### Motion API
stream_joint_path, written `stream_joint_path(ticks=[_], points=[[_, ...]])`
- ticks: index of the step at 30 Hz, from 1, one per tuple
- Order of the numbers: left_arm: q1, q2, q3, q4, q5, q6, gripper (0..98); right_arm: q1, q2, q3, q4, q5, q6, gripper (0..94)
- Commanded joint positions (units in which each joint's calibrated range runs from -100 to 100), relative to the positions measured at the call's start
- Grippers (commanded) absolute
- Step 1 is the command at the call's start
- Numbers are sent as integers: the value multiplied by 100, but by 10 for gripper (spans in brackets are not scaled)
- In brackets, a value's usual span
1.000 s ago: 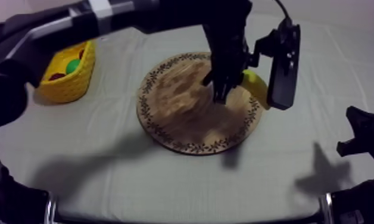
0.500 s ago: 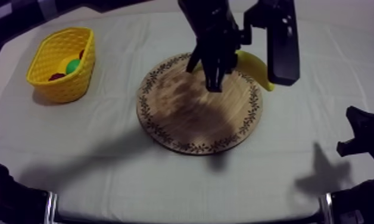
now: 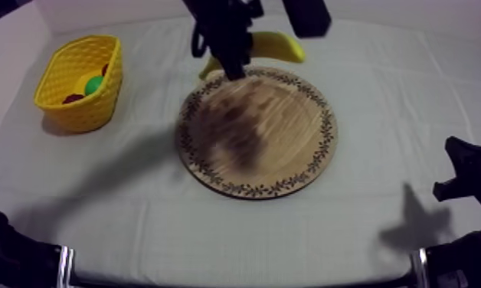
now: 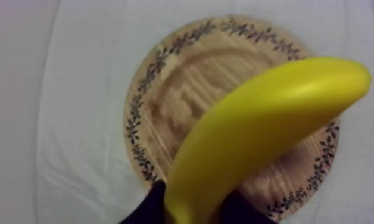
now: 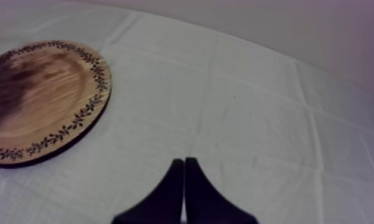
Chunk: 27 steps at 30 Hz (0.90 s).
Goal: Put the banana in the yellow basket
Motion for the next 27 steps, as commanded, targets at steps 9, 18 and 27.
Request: stream_joint_path(ticks=[9, 18, 27], points=[[-772, -523, 503, 168, 25, 504, 92, -1, 0, 1, 0, -3, 0, 3], [-1499, -907, 932, 234, 401, 867, 123, -1, 0, 1, 0, -3, 0, 3], [-2312, -1236, 1336, 386, 769, 1080, 150, -1, 0, 1, 0, -3, -2, 3]])
